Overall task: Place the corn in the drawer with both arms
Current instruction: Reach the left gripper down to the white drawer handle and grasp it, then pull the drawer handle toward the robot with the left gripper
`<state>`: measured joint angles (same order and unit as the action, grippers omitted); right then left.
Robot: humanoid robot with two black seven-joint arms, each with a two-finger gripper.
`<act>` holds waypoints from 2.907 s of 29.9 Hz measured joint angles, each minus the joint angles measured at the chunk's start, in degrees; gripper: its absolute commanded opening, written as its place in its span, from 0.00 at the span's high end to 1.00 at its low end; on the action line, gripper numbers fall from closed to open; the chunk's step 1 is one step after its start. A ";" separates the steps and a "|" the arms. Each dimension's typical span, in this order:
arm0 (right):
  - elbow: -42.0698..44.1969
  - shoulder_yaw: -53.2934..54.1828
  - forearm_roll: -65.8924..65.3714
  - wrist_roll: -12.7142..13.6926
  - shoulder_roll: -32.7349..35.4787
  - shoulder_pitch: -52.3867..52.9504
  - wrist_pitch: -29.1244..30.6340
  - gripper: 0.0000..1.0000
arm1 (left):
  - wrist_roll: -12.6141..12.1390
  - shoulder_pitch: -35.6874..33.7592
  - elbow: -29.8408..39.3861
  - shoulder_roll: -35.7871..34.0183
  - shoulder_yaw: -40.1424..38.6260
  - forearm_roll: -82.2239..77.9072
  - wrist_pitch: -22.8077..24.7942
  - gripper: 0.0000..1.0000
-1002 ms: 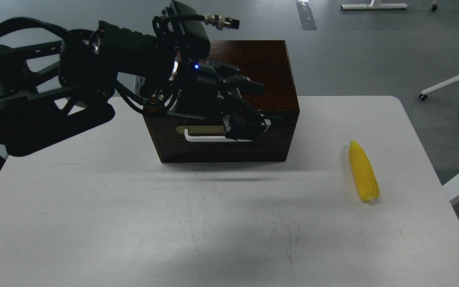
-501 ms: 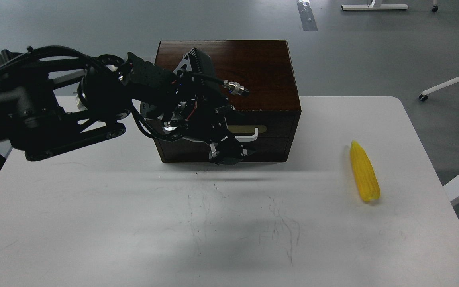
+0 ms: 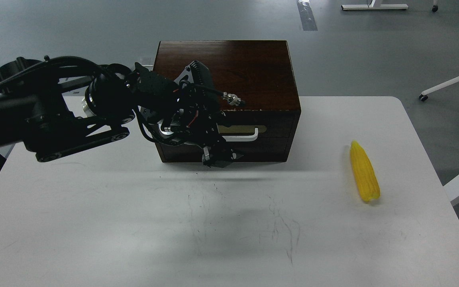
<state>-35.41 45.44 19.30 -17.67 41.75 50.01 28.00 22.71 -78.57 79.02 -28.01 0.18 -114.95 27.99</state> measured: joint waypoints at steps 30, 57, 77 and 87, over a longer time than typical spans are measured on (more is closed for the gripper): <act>0.07 0.00 -0.05 0.01 1.05 0.00 0.00 0.00 | 0.84 0.17 -4.54 0.67 7.03 -0.09 0.01 0.20; 0.95 -0.09 -0.05 0.01 1.15 1.30 0.00 0.00 | 4.95 -0.93 -0.34 0.40 8.06 -0.19 0.00 0.20; 1.05 -0.09 -0.05 0.01 1.22 1.64 0.00 0.00 | 5.43 -2.00 2.58 -0.11 7.96 0.15 0.01 0.20; 1.05 -0.09 -0.05 0.01 1.14 1.67 0.00 0.00 | 5.30 -2.17 3.95 -0.17 8.09 0.35 0.01 0.20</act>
<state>-34.36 45.35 19.25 -17.66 42.90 51.68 28.00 28.01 -80.74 82.97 -28.19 8.27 -114.60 28.00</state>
